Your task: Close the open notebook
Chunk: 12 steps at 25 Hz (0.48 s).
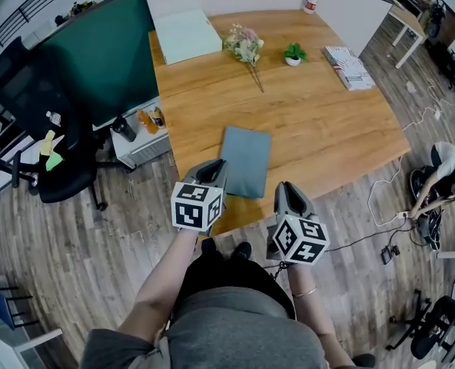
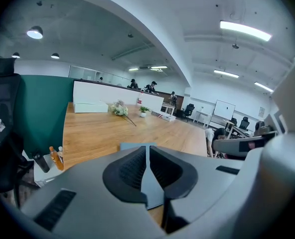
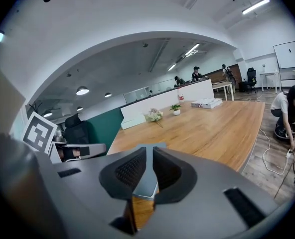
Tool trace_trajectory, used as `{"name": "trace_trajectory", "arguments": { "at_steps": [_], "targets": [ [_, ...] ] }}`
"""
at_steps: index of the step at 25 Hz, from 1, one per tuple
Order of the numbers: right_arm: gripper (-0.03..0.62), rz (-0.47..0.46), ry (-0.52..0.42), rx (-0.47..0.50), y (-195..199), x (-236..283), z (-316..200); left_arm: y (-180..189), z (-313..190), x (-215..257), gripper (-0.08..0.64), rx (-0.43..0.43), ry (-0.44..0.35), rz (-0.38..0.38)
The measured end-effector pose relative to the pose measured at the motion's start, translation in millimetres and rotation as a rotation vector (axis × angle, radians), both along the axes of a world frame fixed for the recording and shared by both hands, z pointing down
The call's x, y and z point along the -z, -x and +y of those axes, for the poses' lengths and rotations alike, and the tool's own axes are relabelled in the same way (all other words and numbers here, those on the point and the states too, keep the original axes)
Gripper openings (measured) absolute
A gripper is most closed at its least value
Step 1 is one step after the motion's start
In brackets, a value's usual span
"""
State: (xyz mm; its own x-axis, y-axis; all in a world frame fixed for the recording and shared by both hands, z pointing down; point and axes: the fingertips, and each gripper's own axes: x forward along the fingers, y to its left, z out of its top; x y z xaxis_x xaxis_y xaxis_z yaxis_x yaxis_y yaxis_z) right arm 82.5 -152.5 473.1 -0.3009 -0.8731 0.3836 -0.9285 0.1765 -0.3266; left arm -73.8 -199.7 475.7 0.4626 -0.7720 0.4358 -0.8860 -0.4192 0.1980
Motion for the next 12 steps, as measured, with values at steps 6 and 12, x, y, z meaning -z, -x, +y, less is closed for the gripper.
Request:
{"name": "trace_trajectory", "arguments": {
  "at_steps": [6,12],
  "targets": [
    [0.020,0.010,-0.019,0.016,9,6,-2,17,5,5,0.032,0.029,-0.017,0.016],
    [0.006,0.018,-0.032,0.021,11,10,-2,26,10,8,0.032,0.046,-0.033,0.028]
  ]
}}
